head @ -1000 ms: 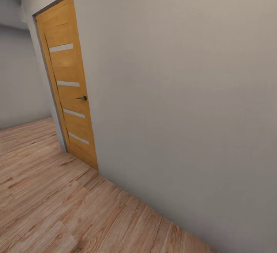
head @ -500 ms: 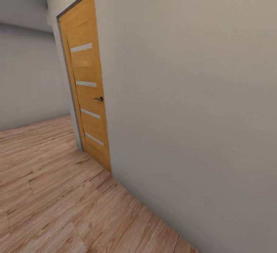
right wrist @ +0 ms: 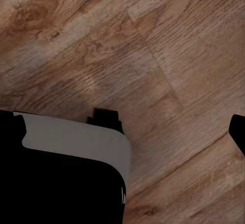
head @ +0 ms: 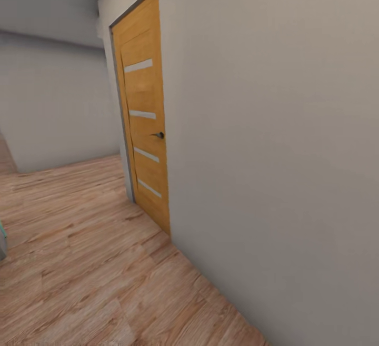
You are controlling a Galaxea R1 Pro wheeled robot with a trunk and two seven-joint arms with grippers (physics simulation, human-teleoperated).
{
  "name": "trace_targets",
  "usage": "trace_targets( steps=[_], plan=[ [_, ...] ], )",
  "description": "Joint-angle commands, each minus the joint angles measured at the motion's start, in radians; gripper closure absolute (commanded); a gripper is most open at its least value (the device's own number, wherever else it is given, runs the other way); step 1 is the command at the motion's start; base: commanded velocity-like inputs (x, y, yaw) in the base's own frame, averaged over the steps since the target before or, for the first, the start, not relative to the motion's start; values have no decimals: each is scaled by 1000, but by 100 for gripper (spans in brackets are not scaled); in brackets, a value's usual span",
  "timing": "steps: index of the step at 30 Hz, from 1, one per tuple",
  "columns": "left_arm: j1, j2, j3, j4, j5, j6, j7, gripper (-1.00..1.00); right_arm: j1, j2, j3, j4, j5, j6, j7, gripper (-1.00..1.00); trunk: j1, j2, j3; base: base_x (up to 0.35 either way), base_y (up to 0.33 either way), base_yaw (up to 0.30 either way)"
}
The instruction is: Move the two storage containers from the living room to the garage. In the garage, place one container on the floor and stack the other container on top of it (either order is fine).
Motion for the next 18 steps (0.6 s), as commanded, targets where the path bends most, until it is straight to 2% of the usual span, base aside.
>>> trace_targets(
  steps=[1,7,18],
  plan=[
    [-1,0,-6,1,7,-3,3,-100,-1,0,9,3,-10,-7,-1,-100,0,-1,-1,1,0,270],
    [-1,9,-10,-3,-1,-3,4,-100,-1,2,10,3,-6,-5,1,-100,0,-1,-1,0,0,270],
    [-1,8,-11,-3,-2,-3,4,-100,-1,3,10,3,-8,-5,1,-100,0,-1,-1,0,0,272]
  ],
)
